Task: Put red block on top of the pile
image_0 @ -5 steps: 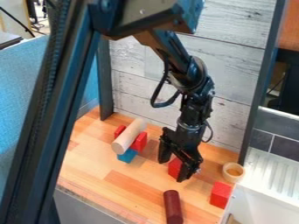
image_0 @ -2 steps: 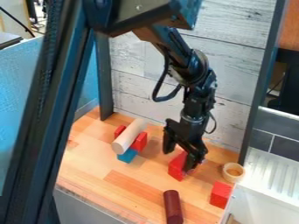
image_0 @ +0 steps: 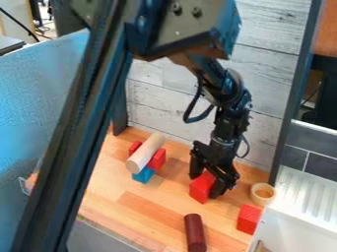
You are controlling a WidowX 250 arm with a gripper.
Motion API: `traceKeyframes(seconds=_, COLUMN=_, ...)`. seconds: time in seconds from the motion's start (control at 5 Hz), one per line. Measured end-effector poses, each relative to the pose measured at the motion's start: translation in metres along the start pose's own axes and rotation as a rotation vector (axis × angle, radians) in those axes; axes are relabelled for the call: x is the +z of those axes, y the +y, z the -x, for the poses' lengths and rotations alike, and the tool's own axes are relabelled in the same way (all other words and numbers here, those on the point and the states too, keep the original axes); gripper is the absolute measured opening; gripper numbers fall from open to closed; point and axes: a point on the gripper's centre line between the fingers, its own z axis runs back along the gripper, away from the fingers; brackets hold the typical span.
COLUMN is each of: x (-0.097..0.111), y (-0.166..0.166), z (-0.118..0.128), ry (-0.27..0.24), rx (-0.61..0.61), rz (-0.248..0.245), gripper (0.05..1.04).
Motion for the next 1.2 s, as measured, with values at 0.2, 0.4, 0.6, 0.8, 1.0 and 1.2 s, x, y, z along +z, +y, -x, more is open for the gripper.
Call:
traceKeyframes(seconds=0.2, x=0.0, y=-0.004, z=0.002, ry=0.01, rx=-0.004, rz=0.024, gripper=0.621)
traceKeyframes(seconds=0.4, x=0.008, y=-0.01, z=0.008, ry=0.045, rx=0.033, rz=0.075, gripper=0.615)
traceKeyframes(seconds=0.6, x=0.022, y=-0.006, z=0.014, ry=0.068, rx=0.094, rz=0.11, gripper=0.614)
traceKeyframes(seconds=0.8, x=0.032, y=0.011, z=0.018, ry=0.102, rx=0.224, rz=0.155, gripper=0.614)
traceKeyframes(seconds=1.0, x=0.043, y=0.026, z=0.026, ry=0.167, rx=0.386, rz=0.142, gripper=0.614)
traceKeyframes(seconds=1.2, x=0.053, y=0.039, z=0.037, ry=0.191, rx=0.547, rz=0.133, gripper=0.614)
